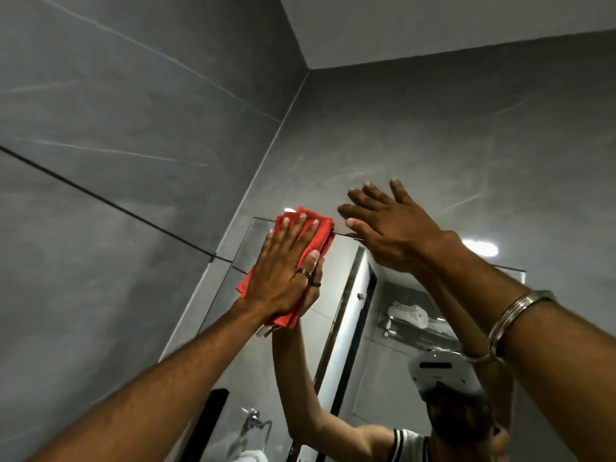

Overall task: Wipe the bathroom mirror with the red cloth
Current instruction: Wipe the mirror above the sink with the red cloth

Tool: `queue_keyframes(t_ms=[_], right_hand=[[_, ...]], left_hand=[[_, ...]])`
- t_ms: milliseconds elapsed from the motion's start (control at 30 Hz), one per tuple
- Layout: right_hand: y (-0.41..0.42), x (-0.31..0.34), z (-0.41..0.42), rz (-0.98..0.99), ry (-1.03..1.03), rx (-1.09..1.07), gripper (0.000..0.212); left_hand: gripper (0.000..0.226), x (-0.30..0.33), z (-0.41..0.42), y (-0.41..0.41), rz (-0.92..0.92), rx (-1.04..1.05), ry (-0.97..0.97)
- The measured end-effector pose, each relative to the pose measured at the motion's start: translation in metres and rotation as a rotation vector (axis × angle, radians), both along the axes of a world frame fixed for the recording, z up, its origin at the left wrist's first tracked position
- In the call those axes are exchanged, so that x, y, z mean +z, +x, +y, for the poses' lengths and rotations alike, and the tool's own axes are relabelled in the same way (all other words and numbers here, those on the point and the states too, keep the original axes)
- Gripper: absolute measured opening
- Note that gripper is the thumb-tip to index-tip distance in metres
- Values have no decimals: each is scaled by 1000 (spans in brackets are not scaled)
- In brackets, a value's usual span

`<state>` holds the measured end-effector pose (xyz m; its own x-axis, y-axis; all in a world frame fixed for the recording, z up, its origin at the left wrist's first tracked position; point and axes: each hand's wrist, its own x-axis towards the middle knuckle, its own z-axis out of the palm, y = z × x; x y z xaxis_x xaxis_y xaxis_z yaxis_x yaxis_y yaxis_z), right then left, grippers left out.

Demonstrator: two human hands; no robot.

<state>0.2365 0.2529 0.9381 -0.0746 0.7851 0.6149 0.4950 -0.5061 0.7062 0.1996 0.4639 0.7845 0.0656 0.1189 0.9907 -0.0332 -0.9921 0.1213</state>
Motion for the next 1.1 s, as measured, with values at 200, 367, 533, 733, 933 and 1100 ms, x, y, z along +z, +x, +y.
queue_keyframes(t_ms=[200,367,533,733,933,1100], right_hand=[[3,7,57,-106,4,-41,71],[-2,2,85,-126,6,-67,70],[-1,1,92,-125,18,-71,70],[-15,-23,94,28,10,-47,70],[-46,-109,77,44,-55,148,69],[-68,-217,42,177,-80,244,63]], left_hand=[[59,-1,60,-8,-24,-26,-56],[74,-4,77,-12,-22,-59,-105],[69,-20,75,-16,4,-50,-131],[64,-100,71,-23,20,-31,-138],[65,-225,60,-25,103,23,-222],[61,-321,33,-44,239,-16,-260]])
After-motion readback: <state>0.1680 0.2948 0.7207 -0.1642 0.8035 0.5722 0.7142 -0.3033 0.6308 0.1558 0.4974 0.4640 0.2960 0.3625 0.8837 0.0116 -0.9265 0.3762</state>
